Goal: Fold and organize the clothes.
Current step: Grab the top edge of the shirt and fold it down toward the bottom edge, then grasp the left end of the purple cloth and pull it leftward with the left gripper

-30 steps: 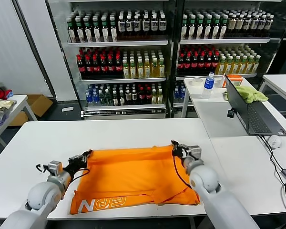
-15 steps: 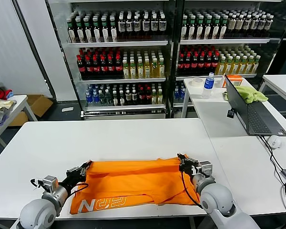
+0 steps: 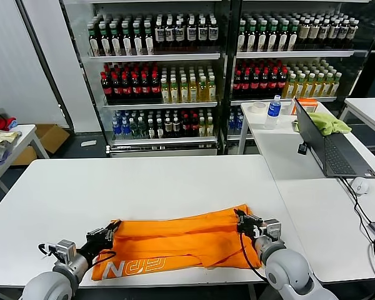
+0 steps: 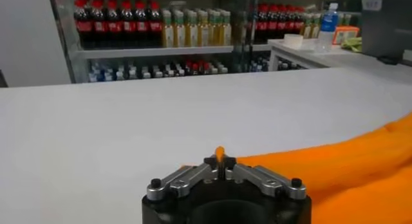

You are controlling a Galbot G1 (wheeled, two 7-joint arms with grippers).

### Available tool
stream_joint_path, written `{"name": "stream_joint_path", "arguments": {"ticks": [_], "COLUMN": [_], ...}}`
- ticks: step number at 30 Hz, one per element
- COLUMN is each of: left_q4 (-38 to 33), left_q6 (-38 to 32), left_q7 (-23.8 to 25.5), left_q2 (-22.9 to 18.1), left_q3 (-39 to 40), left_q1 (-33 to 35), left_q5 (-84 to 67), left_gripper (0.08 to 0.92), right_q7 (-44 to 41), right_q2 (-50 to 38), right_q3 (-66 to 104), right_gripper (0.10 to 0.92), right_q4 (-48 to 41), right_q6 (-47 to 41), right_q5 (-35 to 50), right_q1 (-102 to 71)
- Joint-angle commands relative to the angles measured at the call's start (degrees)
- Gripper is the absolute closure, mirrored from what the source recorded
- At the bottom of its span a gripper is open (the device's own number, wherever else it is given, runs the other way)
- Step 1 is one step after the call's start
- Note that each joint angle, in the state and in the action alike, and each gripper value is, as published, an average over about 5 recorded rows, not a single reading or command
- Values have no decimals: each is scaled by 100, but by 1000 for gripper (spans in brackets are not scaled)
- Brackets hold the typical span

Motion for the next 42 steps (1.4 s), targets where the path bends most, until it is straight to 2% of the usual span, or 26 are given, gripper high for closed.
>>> {"name": "stream_joint_path", "arguments": {"ticks": [1,6,13,18,21,24,37,39,42], "left_q4": [-226,-647,-1028,-1041,-984,-933,-766,-753,-744], "left_q6": [8,92,-1,166,242,278,366,368,367], "left_q7": [-615,-1354,-2302,-2578,-2725,-2837,-2916,-2920,-2921], "left_q2": [-33,-125,-337,-368,-374,-378,-482,-513,-545], "left_q3": [-141,-114,323,469,524,541,720,798,891], "left_q1": [165,465,684,704,681,675,565,563,575], "left_q5": [170,-44,-328,-366,-391,-447,-430,-367,-274], "left_gripper": [775,628,429,281,210,182,177,193,259], "right_q7": [22,14,11,12,13,13,23,23,26], "right_q2": [-35,-63,-64,-54,-12,25,90,98,99], "right_q3": [223,601,1123,1241,1209,1163,1074,1062,1063], "right_gripper": [727,580,381,245,209,204,203,203,203], "right_q4": [495,876,1181,1191,1147,1107,1005,1003,999], "right_q6": [-12,-3,52,98,115,127,143,143,143], "right_q5": [-121,-313,-353,-374,-429,-478,-579,-595,-607], "right_q1": [-395,-933,-1493,-1596,-1589,-1573,-1533,-1540,-1541]}}
